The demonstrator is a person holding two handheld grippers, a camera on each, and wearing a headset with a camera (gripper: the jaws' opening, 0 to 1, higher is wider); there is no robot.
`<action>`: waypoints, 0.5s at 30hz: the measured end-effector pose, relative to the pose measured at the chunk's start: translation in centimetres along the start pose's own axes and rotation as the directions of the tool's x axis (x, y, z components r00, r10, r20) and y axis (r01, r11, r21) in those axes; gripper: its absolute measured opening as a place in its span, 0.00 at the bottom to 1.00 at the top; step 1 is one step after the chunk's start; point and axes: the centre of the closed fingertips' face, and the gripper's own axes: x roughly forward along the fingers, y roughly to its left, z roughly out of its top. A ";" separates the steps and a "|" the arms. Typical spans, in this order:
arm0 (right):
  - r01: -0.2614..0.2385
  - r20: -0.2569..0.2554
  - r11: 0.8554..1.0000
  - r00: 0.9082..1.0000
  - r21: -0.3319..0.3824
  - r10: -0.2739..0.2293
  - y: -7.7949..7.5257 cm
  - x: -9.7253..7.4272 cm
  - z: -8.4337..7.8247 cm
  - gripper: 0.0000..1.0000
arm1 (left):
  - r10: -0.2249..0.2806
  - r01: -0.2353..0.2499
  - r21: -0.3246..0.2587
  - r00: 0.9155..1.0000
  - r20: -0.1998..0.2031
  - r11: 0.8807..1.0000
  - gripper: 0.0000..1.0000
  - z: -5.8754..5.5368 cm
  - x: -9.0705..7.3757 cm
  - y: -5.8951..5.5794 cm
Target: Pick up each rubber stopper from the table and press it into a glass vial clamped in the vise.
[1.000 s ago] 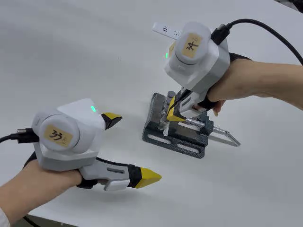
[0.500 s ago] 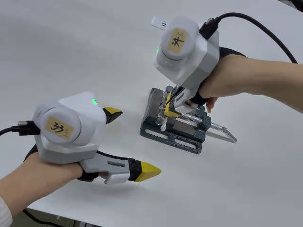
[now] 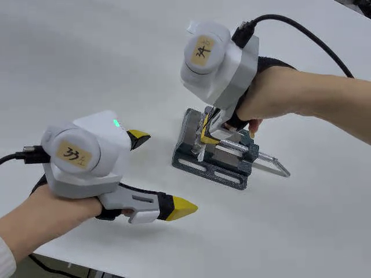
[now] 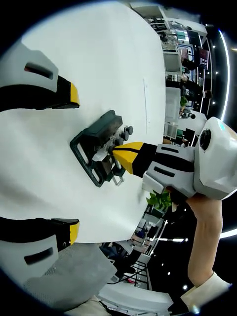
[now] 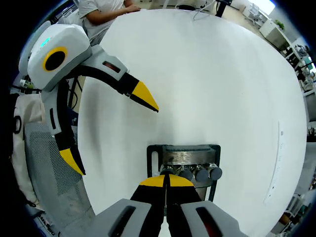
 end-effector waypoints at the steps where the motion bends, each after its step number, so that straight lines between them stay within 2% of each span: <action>1: 0.005 0.003 1.000 1.000 -0.002 -0.005 0.1 0.0 0.0 0.00 | -0.002 0.002 -0.003 1.000 -0.002 1.000 0.91 0.0 0.0 0.0; 6: 0.015 0.011 1.000 1.000 0.016 -0.015 0.2 0.0 -0.1 0.00 | -0.010 0.010 0.002 1.000 -0.002 1.000 0.91 0.1 0.3 -0.3; 7: 0.018 0.007 1.000 1.000 -0.006 -0.018 0.2 0.0 -0.1 0.00 | -0.012 0.012 0.006 1.000 -0.004 1.000 0.91 0.2 0.3 -0.4; 9: 0.021 0.018 1.000 1.000 0.010 -0.021 0.1 0.0 -0.1 0.00 | -0.015 0.015 0.010 1.000 -0.005 1.000 0.91 0.3 0.3 -0.6; 11: 0.025 0.026 1.000 0.999 -0.004 -0.025 0.2 -0.1 -0.3 0.00 | -0.012 0.012 0.012 1.000 -0.002 1.000 0.91 0.5 0.3 -0.5; 15: 0.012 0.052 1.000 0.999 0.008 -0.013 0.3 -0.1 -0.4 0.00 | -0.016 0.017 0.031 1.000 -0.013 0.999 0.91 0.9 0.2 -0.7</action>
